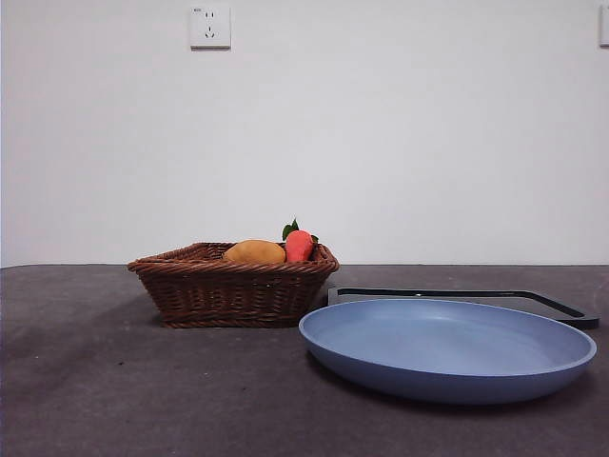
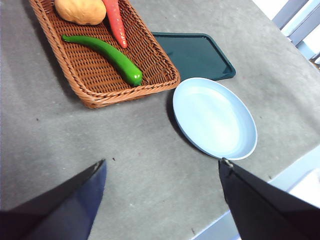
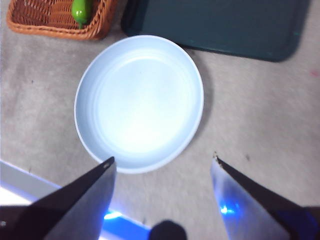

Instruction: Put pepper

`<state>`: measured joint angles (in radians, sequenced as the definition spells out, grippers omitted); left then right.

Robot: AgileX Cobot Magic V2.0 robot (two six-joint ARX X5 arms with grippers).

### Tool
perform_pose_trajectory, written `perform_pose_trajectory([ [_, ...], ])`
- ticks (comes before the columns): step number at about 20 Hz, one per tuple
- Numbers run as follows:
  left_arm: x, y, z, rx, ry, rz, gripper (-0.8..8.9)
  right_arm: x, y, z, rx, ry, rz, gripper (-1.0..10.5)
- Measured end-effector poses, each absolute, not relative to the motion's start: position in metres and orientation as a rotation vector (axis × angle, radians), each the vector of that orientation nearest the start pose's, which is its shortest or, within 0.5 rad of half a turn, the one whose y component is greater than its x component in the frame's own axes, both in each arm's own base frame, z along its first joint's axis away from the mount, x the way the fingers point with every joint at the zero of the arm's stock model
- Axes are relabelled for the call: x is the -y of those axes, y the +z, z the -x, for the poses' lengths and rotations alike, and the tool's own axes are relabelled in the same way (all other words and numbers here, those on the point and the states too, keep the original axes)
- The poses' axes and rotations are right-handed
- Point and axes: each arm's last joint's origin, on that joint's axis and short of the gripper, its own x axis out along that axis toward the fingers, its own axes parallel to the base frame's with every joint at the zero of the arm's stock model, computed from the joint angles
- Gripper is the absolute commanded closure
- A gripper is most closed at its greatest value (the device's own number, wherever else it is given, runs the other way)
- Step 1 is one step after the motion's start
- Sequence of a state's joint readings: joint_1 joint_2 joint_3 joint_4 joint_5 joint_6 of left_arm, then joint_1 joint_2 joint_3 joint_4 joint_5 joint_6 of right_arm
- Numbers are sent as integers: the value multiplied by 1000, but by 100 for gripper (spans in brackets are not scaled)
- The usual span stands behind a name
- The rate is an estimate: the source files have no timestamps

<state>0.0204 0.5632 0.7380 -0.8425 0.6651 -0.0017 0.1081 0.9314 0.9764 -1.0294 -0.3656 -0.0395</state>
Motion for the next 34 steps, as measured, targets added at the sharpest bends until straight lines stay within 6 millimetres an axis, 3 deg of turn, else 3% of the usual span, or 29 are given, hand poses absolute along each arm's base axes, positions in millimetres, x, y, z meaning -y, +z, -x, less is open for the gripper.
perform_pose_trajectory([
  [8, 16, 290, -99, -640, -634, 237, 422, -55, 255, -232, -1126, 495, -92, 623],
  [13, 16, 290, -99, -640, -634, 237, 422, -66, 214, -260, -1245, 424, -12, 623],
  [21, 16, 290, -99, -640, -634, 237, 422, -70, 174, -278, -1351, 427, 4, 706],
  [31, 16, 290, -99, -641, -633, 240, 422, -71, 171, -279, -1357, 428, 4, 944],
  [34, 16, 290, -99, -645, -628, 251, 422, -71, 172, -281, -1350, 424, -10, 944],
])
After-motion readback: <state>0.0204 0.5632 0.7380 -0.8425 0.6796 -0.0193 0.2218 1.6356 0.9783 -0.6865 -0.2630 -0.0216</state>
